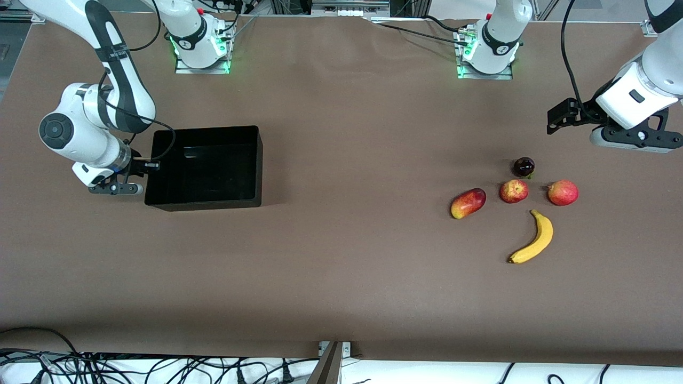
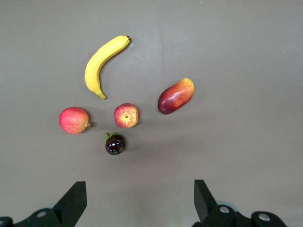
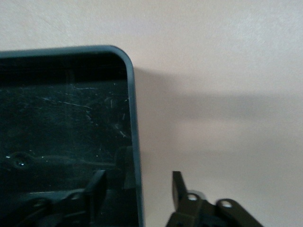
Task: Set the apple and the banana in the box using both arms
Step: 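Push the black box with the right gripper toward the fruit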
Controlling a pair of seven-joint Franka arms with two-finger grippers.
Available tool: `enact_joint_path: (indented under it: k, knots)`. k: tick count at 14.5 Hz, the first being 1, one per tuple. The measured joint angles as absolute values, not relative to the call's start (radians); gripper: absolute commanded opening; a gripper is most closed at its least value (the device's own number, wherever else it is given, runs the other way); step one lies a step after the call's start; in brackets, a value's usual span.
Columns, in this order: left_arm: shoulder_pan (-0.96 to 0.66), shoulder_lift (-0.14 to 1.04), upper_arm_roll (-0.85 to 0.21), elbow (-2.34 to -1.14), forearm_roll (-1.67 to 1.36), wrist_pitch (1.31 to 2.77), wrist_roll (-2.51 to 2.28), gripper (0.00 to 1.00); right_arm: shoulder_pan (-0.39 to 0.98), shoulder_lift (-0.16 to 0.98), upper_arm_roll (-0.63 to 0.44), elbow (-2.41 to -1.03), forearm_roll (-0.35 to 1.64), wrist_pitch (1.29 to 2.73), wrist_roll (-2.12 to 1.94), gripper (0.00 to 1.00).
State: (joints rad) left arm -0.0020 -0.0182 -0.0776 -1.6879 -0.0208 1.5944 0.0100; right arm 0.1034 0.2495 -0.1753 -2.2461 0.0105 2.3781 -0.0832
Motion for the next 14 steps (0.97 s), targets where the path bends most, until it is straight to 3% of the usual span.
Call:
enact_joint_path:
  k: [1,9,14]
  knots:
    - [-0.002,-0.018,-0.078,-1.688,-0.021,1.594,0.010,1.00,0.103,0.253,-0.175,-2.248,0.011,2.379,-0.083,0.00]
    - [-0.002,-0.018,-0.078,-1.688,-0.021,1.594,0.010,1.00,0.102,0.241,-0.173,-2.239,0.012,2.357,-0.085,0.00]
    - [-0.002,-0.018,-0.078,-1.688,-0.021,1.594,0.010,1.00,0.104,0.216,-0.094,-2.124,0.071,2.215,-0.084,0.00]
